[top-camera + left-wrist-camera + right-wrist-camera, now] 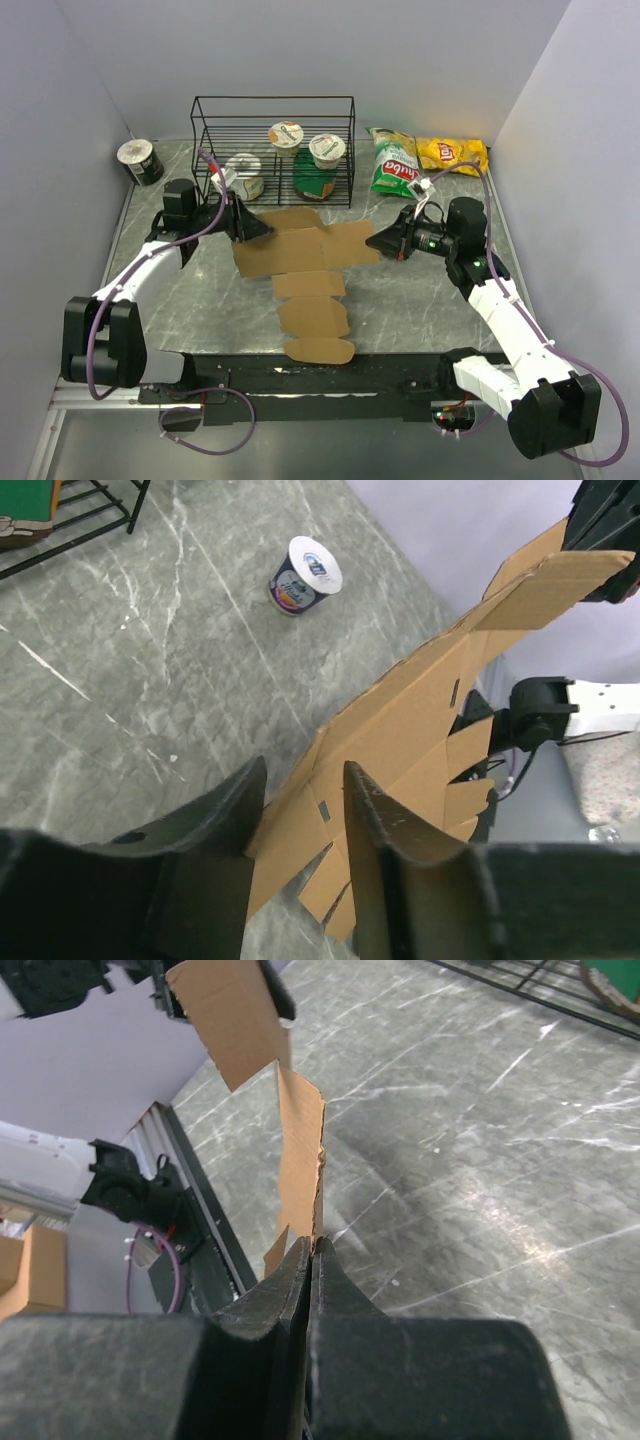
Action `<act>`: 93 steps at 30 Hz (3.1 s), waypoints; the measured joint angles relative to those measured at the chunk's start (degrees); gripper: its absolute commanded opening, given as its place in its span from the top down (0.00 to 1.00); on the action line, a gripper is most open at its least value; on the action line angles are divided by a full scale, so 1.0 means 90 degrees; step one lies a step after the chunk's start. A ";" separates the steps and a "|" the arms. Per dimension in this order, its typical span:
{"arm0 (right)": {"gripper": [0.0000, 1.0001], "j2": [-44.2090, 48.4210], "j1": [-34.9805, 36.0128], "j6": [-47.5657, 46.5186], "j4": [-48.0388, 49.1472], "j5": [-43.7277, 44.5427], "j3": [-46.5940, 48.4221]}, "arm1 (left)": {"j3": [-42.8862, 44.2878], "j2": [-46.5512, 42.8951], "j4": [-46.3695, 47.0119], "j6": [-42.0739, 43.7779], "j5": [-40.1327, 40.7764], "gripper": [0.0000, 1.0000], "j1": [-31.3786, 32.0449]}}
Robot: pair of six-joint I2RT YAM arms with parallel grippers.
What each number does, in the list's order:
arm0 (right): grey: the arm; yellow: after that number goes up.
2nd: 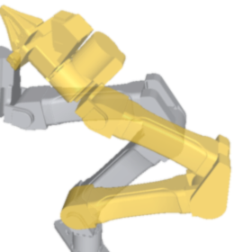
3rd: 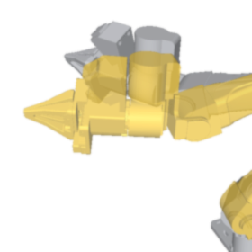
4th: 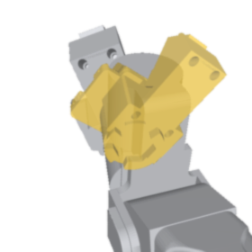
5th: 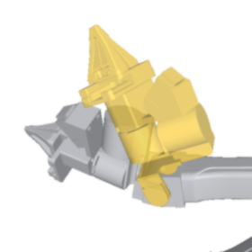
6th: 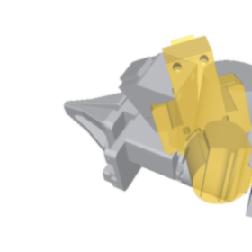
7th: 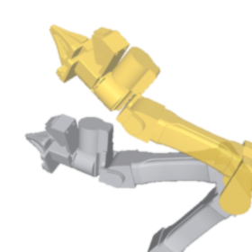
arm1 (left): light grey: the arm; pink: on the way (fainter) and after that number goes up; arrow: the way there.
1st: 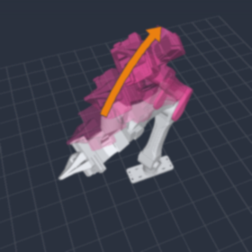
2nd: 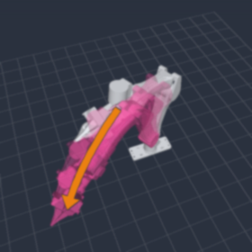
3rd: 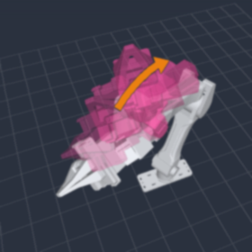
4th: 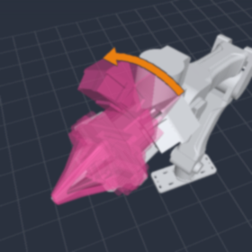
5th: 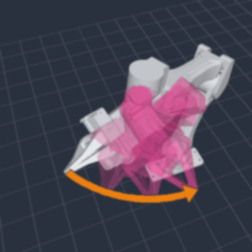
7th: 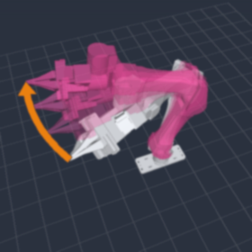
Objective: Fold the paper box
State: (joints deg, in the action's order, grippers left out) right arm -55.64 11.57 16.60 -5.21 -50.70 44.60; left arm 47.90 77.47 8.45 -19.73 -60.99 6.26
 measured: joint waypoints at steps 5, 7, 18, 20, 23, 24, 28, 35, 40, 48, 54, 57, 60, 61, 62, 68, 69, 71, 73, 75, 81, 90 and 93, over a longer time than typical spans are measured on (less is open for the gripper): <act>1.00 0.0000 0.0000 -0.0073 -0.0007 0.0257 -0.0005 | 0.0000 -0.0194 -0.0267 0.0267 0.0379 0.66 0.0141; 1.00 0.0000 0.0000 -0.0121 -0.0010 0.0401 -0.0012 | 0.0000 -0.0296 -0.0359 0.0359 0.0561 0.65 0.0187; 1.00 -0.0024 0.0000 -0.0238 -0.0017 0.1052 -0.0308 | 0.0000 -0.0729 -0.0619 0.0782 0.1518 0.84 0.0546; 1.00 -0.0051 0.0000 -0.0243 -0.0017 0.1095 -0.0340 | 0.0000 -0.0787 -0.0644 0.0826 0.1654 0.85 0.0644; 1.00 -0.0090 0.0000 -0.0267 -0.0019 0.1180 -0.0350 | 0.0000 -0.0809 -0.0668 0.0923 0.1863 0.93 0.0814; 1.00 -0.0090 0.0000 -0.0277 -0.0015 0.1197 -0.0364 | 0.0000 -0.0809 -0.0685 0.0947 0.1955 0.98 0.0872; 0.82 -0.0102 0.0002 -0.0289 -0.0032 0.1316 -0.0420 | -0.0005 -0.0833 -0.0714 0.1052 0.2358 0.99 0.1083; 0.08 -0.0202 0.0012 -0.0121 -0.0192 0.1630 -0.0396 | -0.0372 -0.1433 -0.0716 0.1319 0.3752 0.99 0.1525; 0.07 -0.0214 0.0019 0.0379 -0.0624 0.2152 -0.0253 | -0.0585 -0.1906 -0.0699 0.1724 0.4864 0.99 0.2203; 0.08 0.0389 0.0117 0.2781 -0.0007 0.2470 -0.0653 | -0.0721 -0.1965 -0.0736 0.2416 0.6271 0.99 0.3308; 0.09 0.0517 0.1013 0.4422 0.0748 0.2973 -0.1236 | -0.0840 -0.1889 -0.0733 0.2769 0.7113 0.99 0.4046; 0.10 0.0296 0.1382 0.5054 0.1236 0.3189 -0.1260 | -0.0942 -0.1887 -0.0741 0.2895 0.7410 0.99 0.4294; 0.11 -0.0148 0.1562 0.5591 0.1763 0.3359 -0.1258 | -0.0967 -0.1863 -0.0743 0.3011 0.7696 0.99 0.4549; 0.11 -0.0323 0.1617 0.5731 0.1877 0.3429 -0.1258 | -0.0967 -0.1855 -0.0738 0.3043 0.7762 0.99 0.4609; 0.11 -0.0503 0.1681 0.5853 0.1977 0.3495 -0.1253 | -0.0967 -0.1848 -0.0736 0.3075 0.7834 0.99 0.4682; 0.12 -0.1292 0.1996 0.6205 0.2130 0.3755 -0.1095 | -0.1013 -0.1829 -0.0733 0.3254 0.8225 0.99 0.5005; 0.12 -0.1387 0.2040 0.6261 0.2176 0.3808 -0.1073 | -0.1013 -0.1817 -0.0736 0.3288 0.8281 0.99 0.5059; 0.12 -0.1491 0.2110 0.6343 0.2222 0.3883 -0.1044 | -0.1015 -0.1778 -0.0729 0.3344 0.8405 0.99 0.5166; 0.13 -0.1625 0.2164 0.6387 0.2273 0.3944 -0.0962 | -0.1025 -0.1741 -0.0729 0.3407 0.8522 0.99 0.5268; 0.14 -0.1812 0.2239 0.6424 0.2341 0.4014 -0.0838 | -0.1042 -0.1705 -0.0731 0.3483 0.8670 0.99 0.5401; 0.27 -0.2501 0.2399 0.6528 0.2545 0.4010 -0.0534 | -0.1086 -0.1545 -0.0726 0.3750 0.9175 0.99 0.5853; 0.37 -0.2824 0.2455 0.6499 0.2591 0.4017 -0.0520 | -0.1192 -0.1404 -0.0726 0.4024 0.9768 0.99 0.6263; 0.37 -0.2861 0.2487 0.6348 0.2501 0.4029 -0.0418 | -0.1207 -0.1358 -0.0712 0.4116 0.9916 0.99 0.6356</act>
State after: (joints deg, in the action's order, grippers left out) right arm -81.38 33.95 73.73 17.30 -14.44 40.84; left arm 37.04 65.25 2.04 17.32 28.25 63.46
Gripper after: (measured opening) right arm 0.635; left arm 0.031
